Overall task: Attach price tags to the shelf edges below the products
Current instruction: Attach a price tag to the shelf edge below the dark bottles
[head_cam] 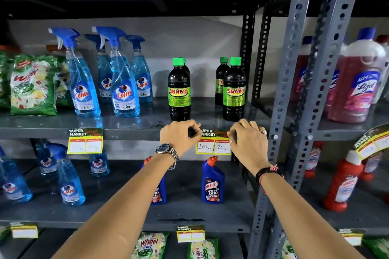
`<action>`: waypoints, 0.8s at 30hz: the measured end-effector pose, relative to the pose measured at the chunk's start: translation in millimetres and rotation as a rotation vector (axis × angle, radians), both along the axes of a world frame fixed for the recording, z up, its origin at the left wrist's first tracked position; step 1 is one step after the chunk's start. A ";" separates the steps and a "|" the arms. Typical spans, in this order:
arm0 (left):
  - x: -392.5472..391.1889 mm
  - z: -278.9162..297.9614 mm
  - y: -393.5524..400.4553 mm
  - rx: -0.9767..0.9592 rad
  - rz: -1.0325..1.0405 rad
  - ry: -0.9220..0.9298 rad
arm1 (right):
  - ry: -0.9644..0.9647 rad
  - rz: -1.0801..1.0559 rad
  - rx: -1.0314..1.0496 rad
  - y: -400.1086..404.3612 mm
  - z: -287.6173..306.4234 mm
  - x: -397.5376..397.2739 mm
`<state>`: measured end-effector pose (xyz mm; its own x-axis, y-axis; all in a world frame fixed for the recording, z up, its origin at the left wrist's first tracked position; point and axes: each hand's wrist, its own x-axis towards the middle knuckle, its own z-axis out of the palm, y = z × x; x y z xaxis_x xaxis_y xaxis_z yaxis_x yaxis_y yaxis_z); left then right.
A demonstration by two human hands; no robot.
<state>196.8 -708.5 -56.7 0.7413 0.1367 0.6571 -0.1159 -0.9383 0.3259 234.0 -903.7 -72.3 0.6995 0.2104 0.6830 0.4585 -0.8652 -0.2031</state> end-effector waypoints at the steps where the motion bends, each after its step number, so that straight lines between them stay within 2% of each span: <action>1: 0.3 0.3 -1.4 -0.012 0.007 0.005 | -0.001 -0.008 0.002 1.0 0.0 0.4; 8: -1.0 -0.5 -4.9 -0.094 0.028 -0.007 | -0.016 0.007 0.121 2.1 0.0 4.4; 14: 1.2 0.1 -9.7 -0.134 0.088 -0.045 | -0.035 -0.031 0.134 10.4 0.3 11.3; 24: 2.1 -0.5 -3.0 -0.133 0.056 -0.003 | 0.007 0.100 0.232 -5.2 8.5 17.1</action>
